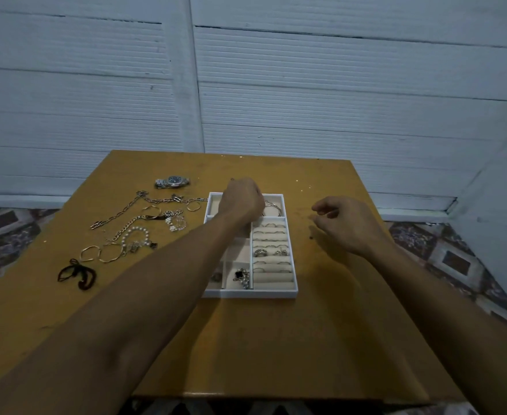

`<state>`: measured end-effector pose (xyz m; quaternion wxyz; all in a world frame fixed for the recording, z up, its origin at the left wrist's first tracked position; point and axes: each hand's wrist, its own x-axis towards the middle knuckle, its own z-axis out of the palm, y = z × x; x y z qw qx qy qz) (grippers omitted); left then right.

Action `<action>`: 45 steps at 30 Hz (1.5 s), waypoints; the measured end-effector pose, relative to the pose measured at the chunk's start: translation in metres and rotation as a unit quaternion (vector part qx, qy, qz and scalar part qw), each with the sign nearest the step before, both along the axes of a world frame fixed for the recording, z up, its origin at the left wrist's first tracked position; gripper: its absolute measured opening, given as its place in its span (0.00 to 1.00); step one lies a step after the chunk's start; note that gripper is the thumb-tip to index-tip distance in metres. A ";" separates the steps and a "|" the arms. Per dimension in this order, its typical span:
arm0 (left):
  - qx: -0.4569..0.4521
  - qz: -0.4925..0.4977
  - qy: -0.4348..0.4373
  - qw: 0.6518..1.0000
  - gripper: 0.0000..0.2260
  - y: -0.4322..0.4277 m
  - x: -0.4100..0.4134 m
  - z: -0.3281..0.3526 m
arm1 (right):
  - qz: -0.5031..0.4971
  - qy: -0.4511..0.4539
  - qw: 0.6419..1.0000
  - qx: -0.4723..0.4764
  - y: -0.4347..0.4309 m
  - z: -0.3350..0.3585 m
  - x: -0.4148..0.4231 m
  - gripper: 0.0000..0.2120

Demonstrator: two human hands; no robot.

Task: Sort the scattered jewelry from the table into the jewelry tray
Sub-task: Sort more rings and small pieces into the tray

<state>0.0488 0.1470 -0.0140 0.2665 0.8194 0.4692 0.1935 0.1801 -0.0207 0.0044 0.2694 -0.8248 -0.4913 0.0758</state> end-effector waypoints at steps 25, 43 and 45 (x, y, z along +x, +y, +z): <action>0.073 -0.006 -0.009 0.997 0.06 0.030 -0.106 0.022 | 0.074 -0.005 0.997 0.007 0.065 0.019 -0.061 0.13; 0.040 0.045 0.051 0.997 0.08 0.066 -0.254 0.020 | 0.139 -0.187 0.960 -0.155 0.151 0.012 -0.181 0.15; 0.033 0.046 0.046 0.997 0.07 0.064 -0.249 0.019 | 0.132 -0.198 0.954 -0.182 0.153 0.009 -0.185 0.21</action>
